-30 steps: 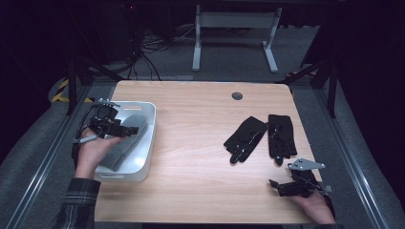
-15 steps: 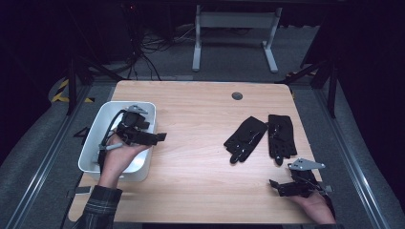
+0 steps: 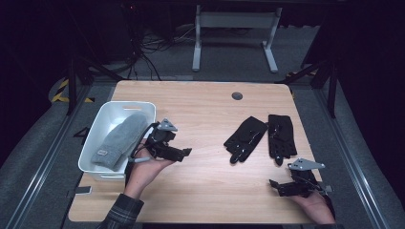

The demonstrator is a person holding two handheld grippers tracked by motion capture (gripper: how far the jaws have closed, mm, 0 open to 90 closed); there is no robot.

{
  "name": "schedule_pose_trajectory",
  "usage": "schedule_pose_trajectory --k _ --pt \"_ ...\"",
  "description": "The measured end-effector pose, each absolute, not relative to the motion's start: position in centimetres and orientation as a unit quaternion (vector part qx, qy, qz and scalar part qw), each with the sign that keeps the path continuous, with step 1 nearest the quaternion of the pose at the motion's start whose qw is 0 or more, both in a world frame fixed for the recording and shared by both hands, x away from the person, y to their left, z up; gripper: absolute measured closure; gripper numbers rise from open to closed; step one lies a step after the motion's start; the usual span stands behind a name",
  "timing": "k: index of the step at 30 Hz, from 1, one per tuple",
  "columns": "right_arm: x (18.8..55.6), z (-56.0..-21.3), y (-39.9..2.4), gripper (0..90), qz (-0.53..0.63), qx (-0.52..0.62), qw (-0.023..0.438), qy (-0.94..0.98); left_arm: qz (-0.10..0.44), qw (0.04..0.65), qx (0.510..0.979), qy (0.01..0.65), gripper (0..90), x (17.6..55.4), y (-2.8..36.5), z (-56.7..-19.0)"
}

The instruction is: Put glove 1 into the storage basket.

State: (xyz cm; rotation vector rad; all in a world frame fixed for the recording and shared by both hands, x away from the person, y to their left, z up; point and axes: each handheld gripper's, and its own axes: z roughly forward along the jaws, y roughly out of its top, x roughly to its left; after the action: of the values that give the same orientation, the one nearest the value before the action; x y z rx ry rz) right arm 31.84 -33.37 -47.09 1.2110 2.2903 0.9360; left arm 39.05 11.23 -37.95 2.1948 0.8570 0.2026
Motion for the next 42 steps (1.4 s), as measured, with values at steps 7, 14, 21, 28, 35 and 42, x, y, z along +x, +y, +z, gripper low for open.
schedule_pose_trajectory --k 7,14,21,28,35,42 --pt "31.8 -47.1 -33.4 0.4 0.333 0.432 0.193 0.816 0.082 0.369 0.87 0.317 16.4 38.3 9.6 -41.4" --pt "32.0 -46.7 -33.5 8.6 0.329 0.433 0.188 0.818 0.069 0.349 0.88 0.316 14.3 37.9 9.1 -44.4" --pt "31.9 -45.6 -33.9 22.1 0.34 0.439 0.182 0.811 0.077 0.333 0.889 0.306 8.6 37.9 9.0 -45.8" --pt "33.1 -44.1 -33.7 51.6 0.351 0.423 0.198 0.812 0.085 0.318 0.899 0.288 3.8 37.7 8.8 -46.9" --pt "35.1 -43.7 -34.0 89.2 0.346 0.418 0.194 0.817 0.095 0.354 0.891 0.266 0.0 37.3 9.5 -47.8" --pt "37.5 -43.4 -34.7 90.0 0.33 0.43 0.206 0.815 0.098 0.355 0.89 0.27 0.0 37.1 9.7 -47.8"
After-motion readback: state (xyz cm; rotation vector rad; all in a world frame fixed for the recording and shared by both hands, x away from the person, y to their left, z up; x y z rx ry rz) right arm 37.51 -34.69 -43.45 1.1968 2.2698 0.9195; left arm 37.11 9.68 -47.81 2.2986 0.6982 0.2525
